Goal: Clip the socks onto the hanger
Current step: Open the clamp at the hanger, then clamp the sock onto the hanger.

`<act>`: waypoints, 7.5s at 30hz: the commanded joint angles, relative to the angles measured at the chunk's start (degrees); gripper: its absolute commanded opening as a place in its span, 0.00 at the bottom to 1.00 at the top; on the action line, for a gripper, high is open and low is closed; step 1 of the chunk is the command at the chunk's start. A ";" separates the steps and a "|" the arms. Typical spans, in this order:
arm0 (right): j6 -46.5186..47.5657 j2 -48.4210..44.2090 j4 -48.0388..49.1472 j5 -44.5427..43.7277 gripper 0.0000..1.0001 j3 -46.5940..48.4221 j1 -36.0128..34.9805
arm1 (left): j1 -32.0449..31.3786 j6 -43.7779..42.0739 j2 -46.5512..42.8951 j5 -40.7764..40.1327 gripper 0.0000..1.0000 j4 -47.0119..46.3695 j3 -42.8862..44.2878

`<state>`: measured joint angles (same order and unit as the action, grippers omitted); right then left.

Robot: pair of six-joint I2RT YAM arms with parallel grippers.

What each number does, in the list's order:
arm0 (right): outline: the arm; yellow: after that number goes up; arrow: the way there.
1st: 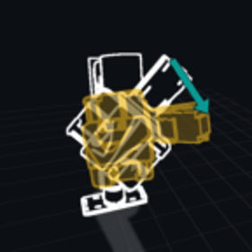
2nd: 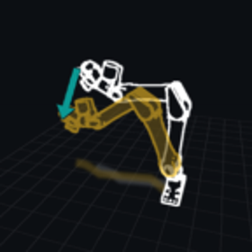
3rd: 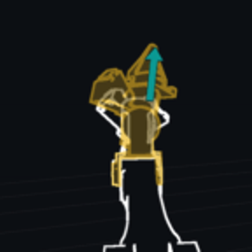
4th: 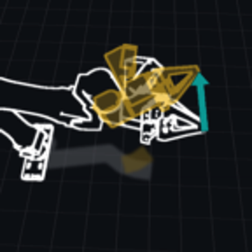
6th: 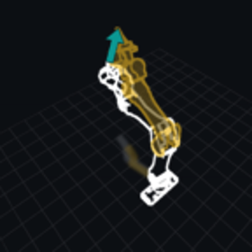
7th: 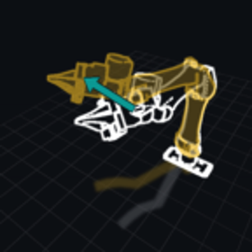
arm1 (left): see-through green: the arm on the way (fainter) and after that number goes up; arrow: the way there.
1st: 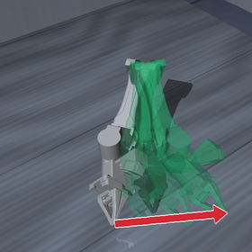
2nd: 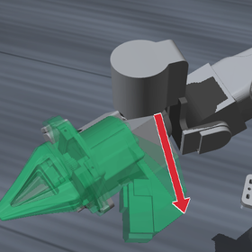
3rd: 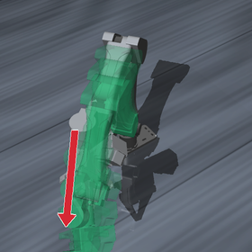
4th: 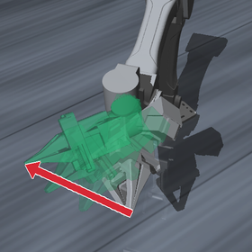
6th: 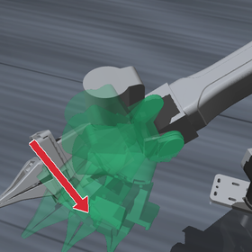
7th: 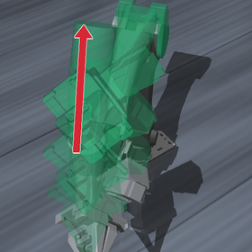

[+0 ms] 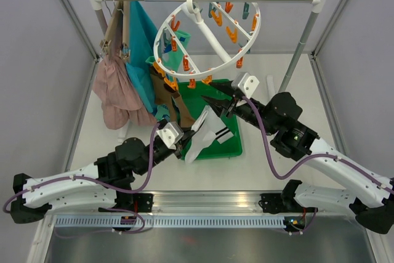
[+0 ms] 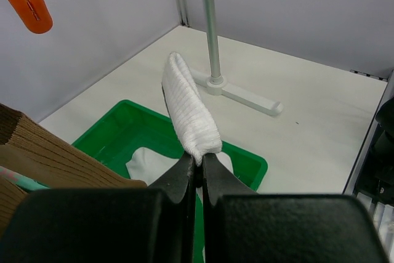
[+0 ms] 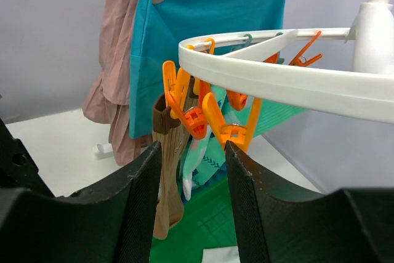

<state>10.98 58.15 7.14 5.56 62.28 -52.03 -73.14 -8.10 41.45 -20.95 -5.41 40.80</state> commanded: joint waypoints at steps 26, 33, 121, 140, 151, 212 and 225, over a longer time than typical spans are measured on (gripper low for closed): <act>3.96 -1.64 0.95 -3.19 0.50 2.49 -0.26 | -0.33 -2.62 -0.23 -0.41 0.02 0.40 3.24; 4.48 -1.55 0.95 -2.84 0.50 2.76 -0.26 | -0.25 -2.54 -0.32 -0.50 0.02 0.31 3.33; -2.72 2.32 2.01 -9.69 0.00 6.36 -2.37 | 4.93 1.92 8.39 -7.63 0.02 -12.96 5.17; -4.83 1.79 0.25 -11.80 0.00 6.98 -2.46 | 7.05 7.39 9.88 1.26 0.02 -17.09 5.70; -4.92 1.70 -0.37 -12.24 0.00 7.24 -2.55 | 7.05 7.48 10.14 2.23 0.02 -17.62 6.49; -10.81 2.76 -4.85 -15.32 0.00 10.93 -2.55 | 8.81 11.53 16.91 9.61 0.02 -40.64 -0.01; -12.74 3.55 -6.43 -16.29 0.00 12.07 -2.55 | 8.81 10.91 20.69 9.26 0.02 -55.40 -3.53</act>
<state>0.08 61.58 0.75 -9.56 72.07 -54.26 -64.58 1.78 61.78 -11.90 -52.29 37.95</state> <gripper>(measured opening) 0.312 0.043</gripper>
